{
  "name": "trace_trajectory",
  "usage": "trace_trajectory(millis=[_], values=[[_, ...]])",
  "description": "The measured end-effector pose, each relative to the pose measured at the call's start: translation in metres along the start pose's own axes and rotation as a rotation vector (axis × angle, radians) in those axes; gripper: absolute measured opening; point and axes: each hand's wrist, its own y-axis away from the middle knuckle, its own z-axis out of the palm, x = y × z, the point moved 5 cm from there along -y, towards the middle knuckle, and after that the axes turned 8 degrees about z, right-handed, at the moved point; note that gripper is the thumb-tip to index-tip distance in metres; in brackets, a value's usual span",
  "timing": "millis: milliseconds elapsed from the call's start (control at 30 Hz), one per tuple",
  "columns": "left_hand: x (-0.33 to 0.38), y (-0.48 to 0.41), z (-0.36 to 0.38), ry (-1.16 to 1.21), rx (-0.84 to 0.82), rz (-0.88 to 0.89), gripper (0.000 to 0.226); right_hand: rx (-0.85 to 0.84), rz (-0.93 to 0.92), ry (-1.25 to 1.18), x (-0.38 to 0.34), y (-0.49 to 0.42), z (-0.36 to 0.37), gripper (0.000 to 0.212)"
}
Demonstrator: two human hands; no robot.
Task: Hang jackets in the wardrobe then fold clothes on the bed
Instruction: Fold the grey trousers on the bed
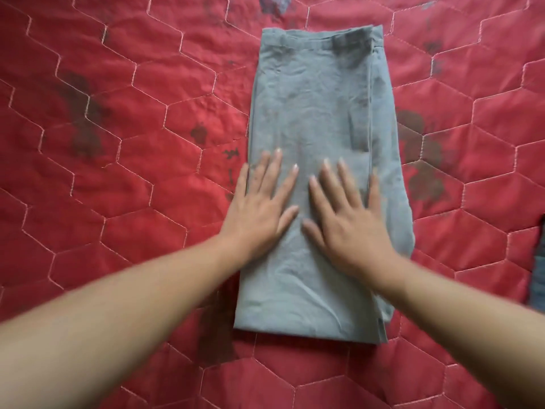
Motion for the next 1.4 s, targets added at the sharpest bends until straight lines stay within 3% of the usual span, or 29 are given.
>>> trace_trajectory(millis=[100,267,400,533,667,767,867,933,1000,1133,1200,1233,1300,1400], values=[[0.016,0.043,0.021,0.026,0.010,-0.097,0.067,-0.032,0.042,0.026,0.001,0.053,0.024,0.076],[0.018,0.044,0.025,-0.014,0.027,-0.098,0.068,-0.041,0.050,0.023,0.000,0.047,0.022,0.078],[0.028,0.061,0.021,0.005,-0.034,-0.190,0.069,-0.095,0.175,-0.018,-0.003,0.073,0.019,0.079],[0.060,0.128,0.034,-0.005,-0.117,-0.035,0.070,-0.137,0.160,-0.014,-0.012,0.149,0.031,0.081],[0.059,0.136,0.037,0.022,-0.105,-0.063,0.070,-0.145,0.193,-0.038,-0.012,0.153,0.035,0.082],[0.061,0.136,0.027,0.164,-0.097,-0.103,0.068,-0.039,0.273,-0.292,-0.009,0.154,0.022,0.071],[0.053,0.153,0.006,0.519,0.052,-0.403,0.056,0.087,0.612,-0.658,0.014,0.163,-0.001,0.056],[0.052,0.164,-0.002,0.729,0.093,-0.544,0.045,-0.020,0.850,-0.825,0.026,0.171,0.000,0.051],[0.053,0.168,-0.009,0.894,0.035,-0.590,0.043,-0.173,0.920,-0.982,0.029,0.172,-0.001,0.051],[0.046,0.165,-0.021,1.176,-0.087,-0.627,0.047,-0.532,0.674,-1.235,0.028,0.162,-0.021,0.061],[0.043,0.163,-0.027,1.233,-0.135,-0.526,0.056,-0.658,0.438,-1.158,0.030,0.161,-0.028,0.067],[0.041,0.164,-0.029,1.185,-0.179,-0.452,0.063,-0.630,0.316,-1.003,0.034,0.161,-0.030,0.069],[0.031,0.167,-0.031,0.896,-0.220,-0.252,0.075,-0.357,0.019,-0.569,0.038,0.161,-0.037,0.069],[0.020,0.165,-0.037,0.459,-0.061,0.076,0.065,-0.020,-0.218,-0.229,0.043,0.170,-0.038,0.054]])
